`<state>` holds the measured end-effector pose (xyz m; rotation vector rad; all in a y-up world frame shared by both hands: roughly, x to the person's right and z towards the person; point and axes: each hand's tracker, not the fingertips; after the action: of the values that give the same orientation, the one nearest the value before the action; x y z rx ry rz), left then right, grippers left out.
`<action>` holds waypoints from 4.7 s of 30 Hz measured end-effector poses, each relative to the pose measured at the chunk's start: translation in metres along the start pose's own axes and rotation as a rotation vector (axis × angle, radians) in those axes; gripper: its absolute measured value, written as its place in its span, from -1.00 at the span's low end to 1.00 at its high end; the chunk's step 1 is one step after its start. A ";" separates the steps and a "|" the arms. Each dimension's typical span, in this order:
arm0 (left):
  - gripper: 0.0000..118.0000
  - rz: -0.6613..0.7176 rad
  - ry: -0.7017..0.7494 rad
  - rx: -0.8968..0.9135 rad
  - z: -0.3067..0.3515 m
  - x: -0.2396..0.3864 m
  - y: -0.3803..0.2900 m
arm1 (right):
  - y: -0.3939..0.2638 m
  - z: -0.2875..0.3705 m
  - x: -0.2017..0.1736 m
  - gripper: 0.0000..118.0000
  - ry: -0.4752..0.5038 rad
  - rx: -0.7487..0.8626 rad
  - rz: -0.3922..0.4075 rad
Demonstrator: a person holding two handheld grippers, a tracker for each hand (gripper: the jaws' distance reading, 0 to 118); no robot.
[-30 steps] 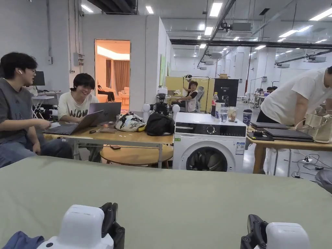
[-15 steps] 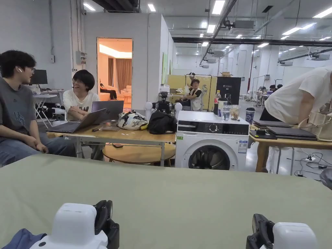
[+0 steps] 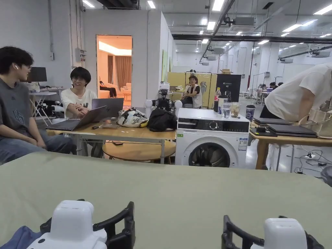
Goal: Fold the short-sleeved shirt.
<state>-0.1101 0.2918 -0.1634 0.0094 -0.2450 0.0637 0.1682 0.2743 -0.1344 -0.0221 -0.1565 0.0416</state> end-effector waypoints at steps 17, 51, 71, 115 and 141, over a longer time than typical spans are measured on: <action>0.57 -0.056 0.030 0.014 0.003 0.006 -0.001 | 0.002 0.010 0.004 0.82 0.017 0.083 -0.070; 0.07 -0.052 0.044 0.004 0.013 -0.008 -0.008 | -0.004 0.006 -0.010 0.46 0.060 0.031 -0.020; -1.00 -0.091 0.196 -0.016 0.026 -0.058 0.005 | -0.010 -0.010 -0.051 -1.00 0.141 -0.015 0.025; -1.00 0.445 0.322 -0.664 -0.119 -0.334 -0.085 | -0.056 -0.057 -0.008 -1.00 0.236 -0.242 -0.102; -1.00 -0.069 -0.374 -0.638 -0.261 0.062 -0.089 | -0.038 0.005 0.082 -1.00 0.059 -0.174 -0.147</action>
<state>0.0190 0.2114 -0.4015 -0.6094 -0.6297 -0.0880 0.2499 0.2396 -0.1153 -0.1847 -0.1018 -0.1192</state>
